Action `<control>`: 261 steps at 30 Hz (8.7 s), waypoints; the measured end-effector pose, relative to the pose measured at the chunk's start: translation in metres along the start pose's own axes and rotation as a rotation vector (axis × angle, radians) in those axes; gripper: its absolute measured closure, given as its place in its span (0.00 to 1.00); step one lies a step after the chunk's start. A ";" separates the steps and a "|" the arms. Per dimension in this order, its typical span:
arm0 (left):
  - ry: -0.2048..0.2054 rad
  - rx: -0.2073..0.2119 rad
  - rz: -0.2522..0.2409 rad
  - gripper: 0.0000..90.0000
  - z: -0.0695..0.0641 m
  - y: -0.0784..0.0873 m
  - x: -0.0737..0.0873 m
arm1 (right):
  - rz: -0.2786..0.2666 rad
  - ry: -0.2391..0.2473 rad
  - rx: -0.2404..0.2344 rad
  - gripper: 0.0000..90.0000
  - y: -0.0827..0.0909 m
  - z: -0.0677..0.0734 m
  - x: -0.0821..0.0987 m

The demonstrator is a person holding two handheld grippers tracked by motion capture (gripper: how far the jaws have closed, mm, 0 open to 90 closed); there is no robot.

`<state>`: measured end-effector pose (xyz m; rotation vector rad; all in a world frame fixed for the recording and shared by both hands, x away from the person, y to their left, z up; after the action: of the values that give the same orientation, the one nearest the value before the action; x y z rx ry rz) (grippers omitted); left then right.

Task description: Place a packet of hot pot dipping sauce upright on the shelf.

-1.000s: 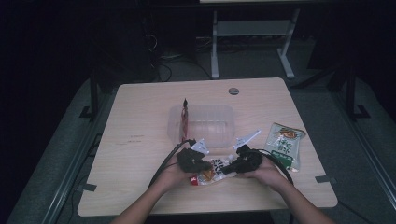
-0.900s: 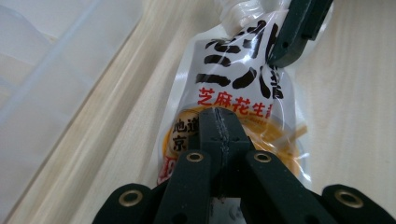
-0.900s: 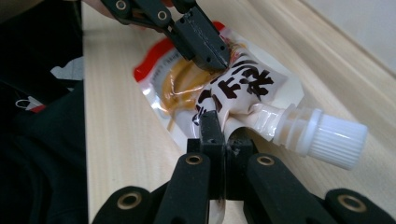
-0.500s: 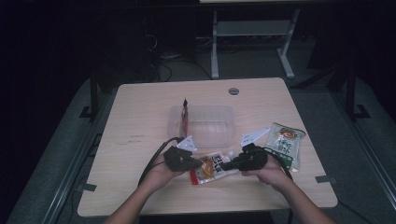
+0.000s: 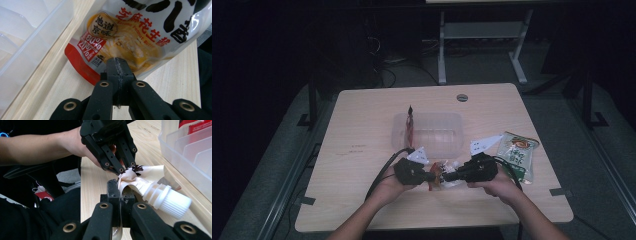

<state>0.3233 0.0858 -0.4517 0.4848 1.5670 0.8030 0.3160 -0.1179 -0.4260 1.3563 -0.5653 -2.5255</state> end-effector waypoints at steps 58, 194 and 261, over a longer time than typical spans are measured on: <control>0.145 -0.051 -0.035 0.39 -0.010 0.074 0.081 | -0.110 0.067 0.243 0.99 0.055 -0.028 -0.087; 0.132 -0.036 -0.017 0.38 -0.010 0.069 0.084 | 0.097 -0.026 0.509 0.53 0.060 -0.032 0.023; 0.114 -0.003 0.011 0.38 -0.016 0.056 0.081 | 0.098 -0.267 0.910 1.00 0.141 -0.154 0.048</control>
<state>0.2866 0.1769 -0.4661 0.4521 1.6693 0.8544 0.4194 -0.2980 -0.4781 1.1289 -1.9433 -2.4437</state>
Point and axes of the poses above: each handheld gripper's, and its own axes: y roughly backward along the jaws, x roughly out of its underside, z roughly to its left, the point moved 3 cm from there along -y, roughly forward along the jaws, and after that the axes turned 9 degrees about -y, right-handed, at the moved point
